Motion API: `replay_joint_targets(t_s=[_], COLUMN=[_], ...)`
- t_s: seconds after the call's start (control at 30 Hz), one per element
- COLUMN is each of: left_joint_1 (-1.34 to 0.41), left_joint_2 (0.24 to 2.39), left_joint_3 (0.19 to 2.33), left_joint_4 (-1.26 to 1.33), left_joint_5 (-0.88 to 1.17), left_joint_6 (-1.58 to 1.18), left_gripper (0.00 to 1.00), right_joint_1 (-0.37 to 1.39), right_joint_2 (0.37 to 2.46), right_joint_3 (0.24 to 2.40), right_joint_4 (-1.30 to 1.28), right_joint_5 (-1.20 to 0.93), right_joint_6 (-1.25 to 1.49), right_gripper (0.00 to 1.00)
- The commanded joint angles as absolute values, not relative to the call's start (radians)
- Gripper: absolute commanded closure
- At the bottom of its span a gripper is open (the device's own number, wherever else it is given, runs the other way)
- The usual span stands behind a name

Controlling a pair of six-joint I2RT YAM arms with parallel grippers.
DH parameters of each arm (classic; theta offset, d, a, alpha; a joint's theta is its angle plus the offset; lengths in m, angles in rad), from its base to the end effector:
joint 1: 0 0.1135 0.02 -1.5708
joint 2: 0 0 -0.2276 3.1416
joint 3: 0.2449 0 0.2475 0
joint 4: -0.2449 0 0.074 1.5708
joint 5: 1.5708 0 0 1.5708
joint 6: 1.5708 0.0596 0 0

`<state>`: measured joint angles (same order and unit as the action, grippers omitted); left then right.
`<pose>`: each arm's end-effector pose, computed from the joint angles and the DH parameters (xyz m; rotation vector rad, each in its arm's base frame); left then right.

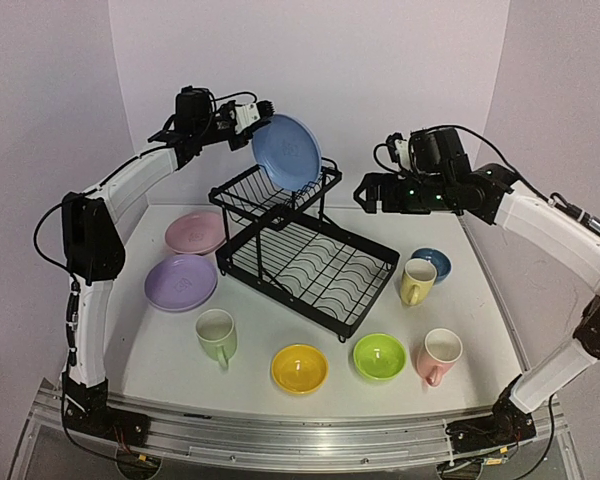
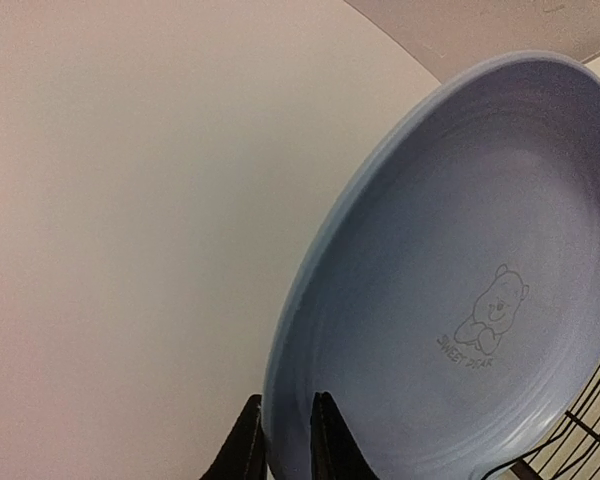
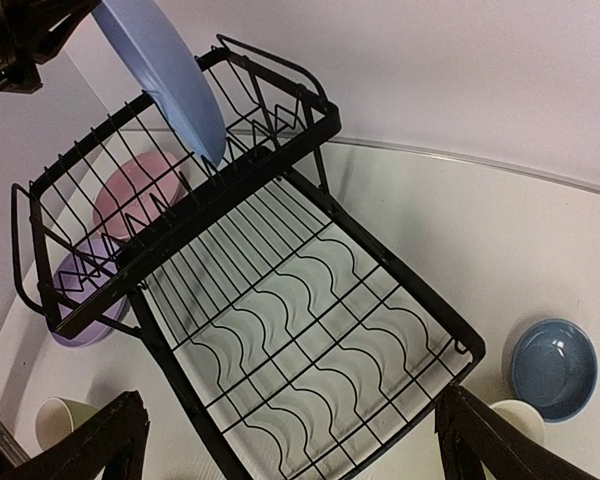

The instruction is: Load the mixed dishes into the dish rack

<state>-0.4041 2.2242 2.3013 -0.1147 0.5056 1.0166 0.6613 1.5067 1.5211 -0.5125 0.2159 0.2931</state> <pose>0.4660 -0.2307 0.3678 1.3087 0.9276 0.0686 0.2926 0.2115 0.3409 -0.2481 2.0617 0.3663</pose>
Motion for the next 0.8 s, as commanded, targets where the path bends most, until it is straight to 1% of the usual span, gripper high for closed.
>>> replay_joint_targets(t_s=[0.0, 0.07, 0.27, 0.4, 0.77], left_joint_1=[-0.414, -0.414, -0.414, -0.415, -0.412], left_joint_2=[2.223, 2.214, 2.196, 2.182, 2.126], left_joint_3=[2.278, 2.283, 2.316, 2.312, 2.335], left_joint_4=[-0.235, -0.219, -0.205, -0.222, -0.215], left_joint_5=[0.493, 0.499, 0.522, 0.534, 0.533], left_joint_6=[1.026, 1.004, 0.954, 0.95, 0.853], left_gripper=[0.76, 0.69, 0.53, 0.35, 0.08], right_joint_1=[0.657, 0.657, 0.657, 0.657, 0.657], right_joint_2=[1.537, 1.542, 1.544, 1.538, 1.533], right_joint_3=[1.58, 1.585, 1.583, 1.58, 1.574], right_joint_4=[-0.485, -0.484, -0.483, -0.483, -0.484], right_joint_5=[0.173, 0.164, 0.154, 0.154, 0.136], right_joint_6=[0.307, 0.309, 0.311, 0.31, 0.318], right_gripper=[0.03, 0.02, 0.03, 0.02, 0.02])
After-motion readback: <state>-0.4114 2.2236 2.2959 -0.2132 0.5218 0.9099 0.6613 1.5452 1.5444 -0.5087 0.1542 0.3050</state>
